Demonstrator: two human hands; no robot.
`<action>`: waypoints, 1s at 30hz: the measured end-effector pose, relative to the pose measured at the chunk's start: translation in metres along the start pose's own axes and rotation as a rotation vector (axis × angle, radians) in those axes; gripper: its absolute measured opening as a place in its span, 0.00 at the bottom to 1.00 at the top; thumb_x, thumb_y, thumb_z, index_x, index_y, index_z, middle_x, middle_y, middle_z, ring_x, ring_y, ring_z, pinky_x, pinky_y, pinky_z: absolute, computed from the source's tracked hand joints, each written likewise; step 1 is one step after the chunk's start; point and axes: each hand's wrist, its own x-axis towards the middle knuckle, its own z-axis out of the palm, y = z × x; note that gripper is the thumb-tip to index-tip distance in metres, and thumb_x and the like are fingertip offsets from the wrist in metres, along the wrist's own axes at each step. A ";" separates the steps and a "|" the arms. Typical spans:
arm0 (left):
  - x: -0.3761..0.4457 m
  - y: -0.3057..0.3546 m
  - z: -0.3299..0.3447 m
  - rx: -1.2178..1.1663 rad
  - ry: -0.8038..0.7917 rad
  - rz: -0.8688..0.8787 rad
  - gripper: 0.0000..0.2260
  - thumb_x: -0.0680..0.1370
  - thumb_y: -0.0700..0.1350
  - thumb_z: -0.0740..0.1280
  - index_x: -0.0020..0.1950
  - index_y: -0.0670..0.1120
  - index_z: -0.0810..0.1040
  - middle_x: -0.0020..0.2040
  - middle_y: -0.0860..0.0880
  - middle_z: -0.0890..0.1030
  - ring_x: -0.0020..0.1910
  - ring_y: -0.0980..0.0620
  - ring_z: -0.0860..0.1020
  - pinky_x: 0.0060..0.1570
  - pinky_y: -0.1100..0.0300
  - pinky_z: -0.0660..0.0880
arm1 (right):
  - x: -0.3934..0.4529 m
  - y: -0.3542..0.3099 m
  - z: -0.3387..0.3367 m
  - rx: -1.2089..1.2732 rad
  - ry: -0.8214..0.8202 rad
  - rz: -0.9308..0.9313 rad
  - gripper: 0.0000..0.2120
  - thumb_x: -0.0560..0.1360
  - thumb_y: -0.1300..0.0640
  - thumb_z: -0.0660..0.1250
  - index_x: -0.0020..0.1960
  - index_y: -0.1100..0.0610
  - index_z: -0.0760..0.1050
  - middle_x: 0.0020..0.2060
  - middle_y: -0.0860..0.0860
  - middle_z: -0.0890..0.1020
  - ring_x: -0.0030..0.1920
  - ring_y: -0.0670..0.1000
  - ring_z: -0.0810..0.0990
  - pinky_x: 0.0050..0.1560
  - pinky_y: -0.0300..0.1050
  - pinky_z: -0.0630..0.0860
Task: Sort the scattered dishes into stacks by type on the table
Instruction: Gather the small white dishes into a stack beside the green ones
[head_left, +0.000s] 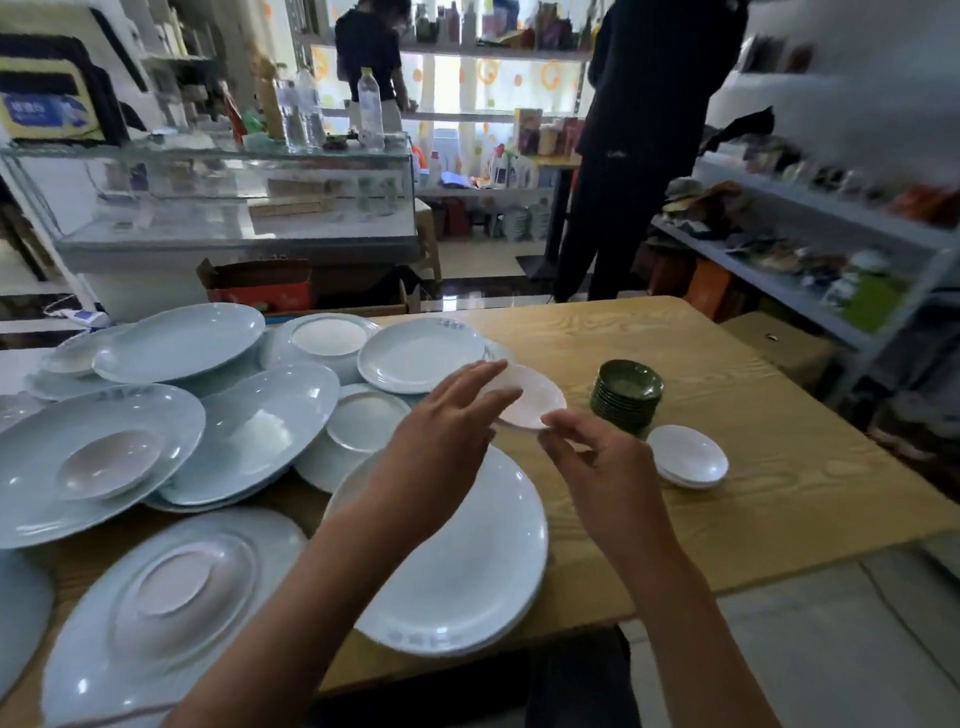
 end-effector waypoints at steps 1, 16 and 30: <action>0.004 0.005 0.007 -0.013 -0.023 0.013 0.26 0.76 0.39 0.69 0.72 0.52 0.68 0.75 0.50 0.65 0.73 0.48 0.64 0.66 0.52 0.67 | -0.001 0.010 -0.009 0.001 0.023 0.029 0.14 0.75 0.56 0.70 0.60 0.53 0.80 0.52 0.43 0.82 0.51 0.39 0.80 0.47 0.27 0.74; 0.031 0.067 0.083 -0.043 -0.294 0.131 0.29 0.80 0.49 0.62 0.78 0.55 0.52 0.79 0.54 0.51 0.77 0.53 0.48 0.73 0.56 0.51 | -0.025 0.121 -0.076 -0.250 0.318 0.276 0.12 0.76 0.63 0.69 0.59 0.58 0.79 0.51 0.51 0.82 0.50 0.47 0.80 0.50 0.36 0.72; 0.043 0.063 0.089 -0.057 -0.306 0.089 0.29 0.80 0.50 0.63 0.78 0.54 0.54 0.79 0.55 0.52 0.77 0.54 0.47 0.74 0.52 0.56 | -0.018 0.134 -0.070 -0.402 0.331 0.358 0.19 0.77 0.63 0.67 0.67 0.53 0.75 0.59 0.52 0.72 0.45 0.48 0.76 0.43 0.39 0.71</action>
